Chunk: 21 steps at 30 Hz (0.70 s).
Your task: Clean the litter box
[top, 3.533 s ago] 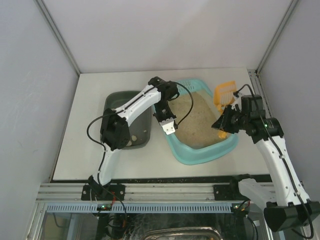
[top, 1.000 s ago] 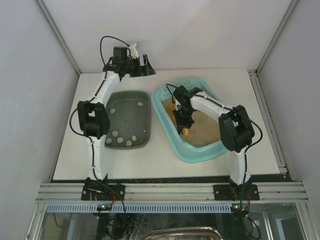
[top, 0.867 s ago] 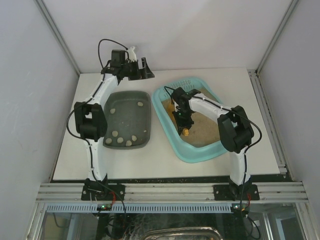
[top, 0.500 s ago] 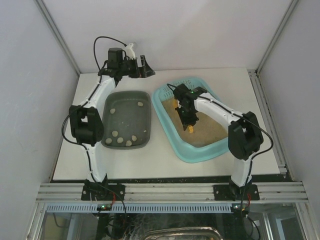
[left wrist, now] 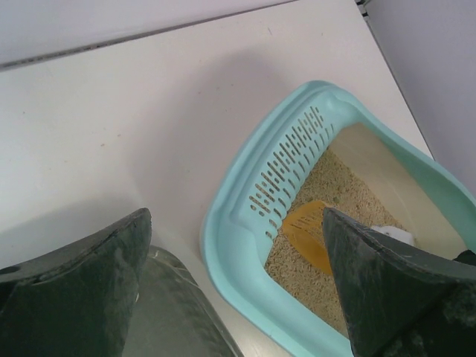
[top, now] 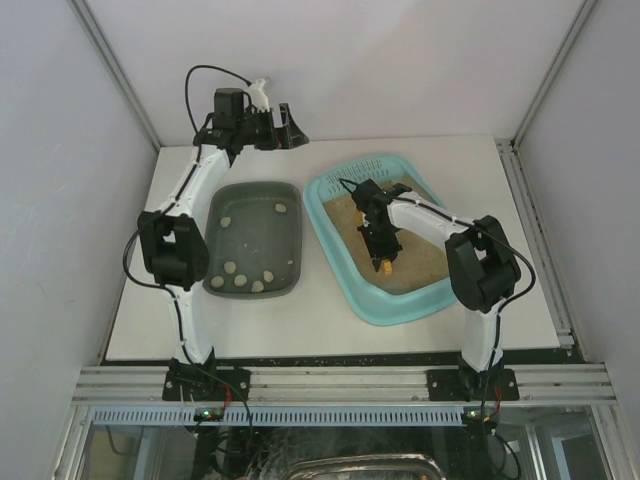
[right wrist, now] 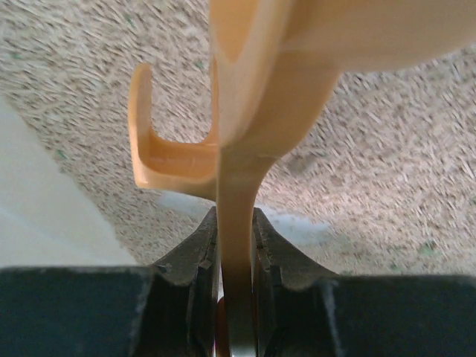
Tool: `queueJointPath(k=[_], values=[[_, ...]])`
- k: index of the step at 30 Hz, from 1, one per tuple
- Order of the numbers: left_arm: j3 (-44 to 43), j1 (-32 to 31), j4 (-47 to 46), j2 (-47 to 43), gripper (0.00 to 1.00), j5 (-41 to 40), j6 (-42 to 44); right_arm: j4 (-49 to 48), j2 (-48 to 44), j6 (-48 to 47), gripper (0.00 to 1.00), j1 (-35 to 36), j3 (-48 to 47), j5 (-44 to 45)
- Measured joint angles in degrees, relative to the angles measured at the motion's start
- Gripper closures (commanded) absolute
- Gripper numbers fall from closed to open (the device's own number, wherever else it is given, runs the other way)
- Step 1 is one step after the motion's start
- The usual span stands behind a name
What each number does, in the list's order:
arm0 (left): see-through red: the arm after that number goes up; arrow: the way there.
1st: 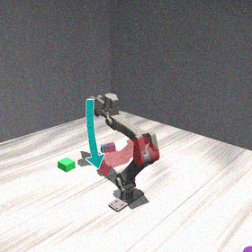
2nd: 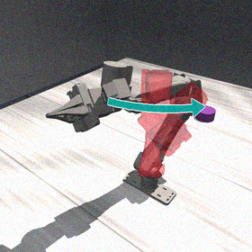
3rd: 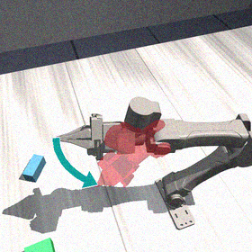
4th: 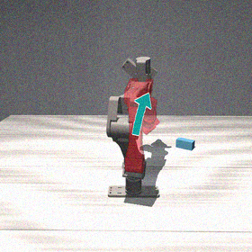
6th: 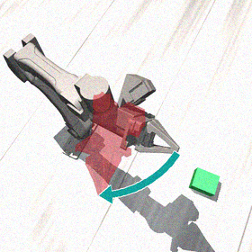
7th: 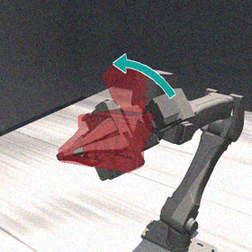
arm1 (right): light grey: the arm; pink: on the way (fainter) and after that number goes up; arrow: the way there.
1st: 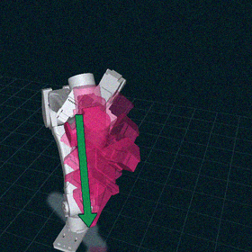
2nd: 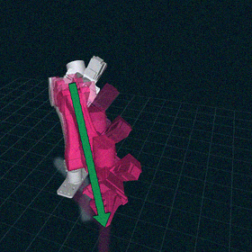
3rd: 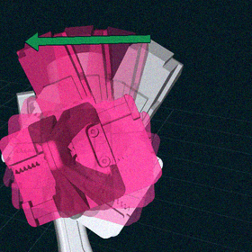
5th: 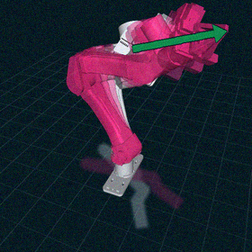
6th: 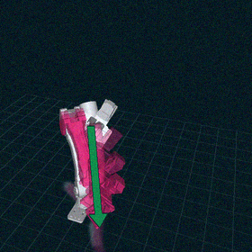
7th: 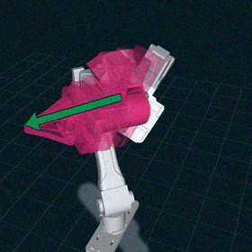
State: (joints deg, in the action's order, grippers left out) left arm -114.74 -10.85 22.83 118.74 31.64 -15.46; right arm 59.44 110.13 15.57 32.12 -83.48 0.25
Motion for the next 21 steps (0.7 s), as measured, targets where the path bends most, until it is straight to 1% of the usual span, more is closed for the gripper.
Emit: queueJointPath(k=[4, 9, 15, 21], values=[[-0.02, 0.0, 1.9, 0.0, 0.0, -0.46, 0.26, -3.32, 1.14, -0.31, 1.0, 0.24, -0.04, -3.13], [-0.02, 0.0, 3.37, 0.0, 0.0, -0.68, 1.2, -6.4, 2.62, -1.36, 1.0, 0.28, -0.61, -10.78], [-0.02, -0.13, 4.68, 0.0, 0.0, -1.53, 2.1, -10.84, 4.0, -1.42, 1.0, -0.15, -0.35, -22.8], [-0.02, -0.5, 5.29, 0.0, 0.0, -1.81, 3.17, -16.87, 4.57, -1.01, 1.0, -1.68, 2.49, -34.56]])
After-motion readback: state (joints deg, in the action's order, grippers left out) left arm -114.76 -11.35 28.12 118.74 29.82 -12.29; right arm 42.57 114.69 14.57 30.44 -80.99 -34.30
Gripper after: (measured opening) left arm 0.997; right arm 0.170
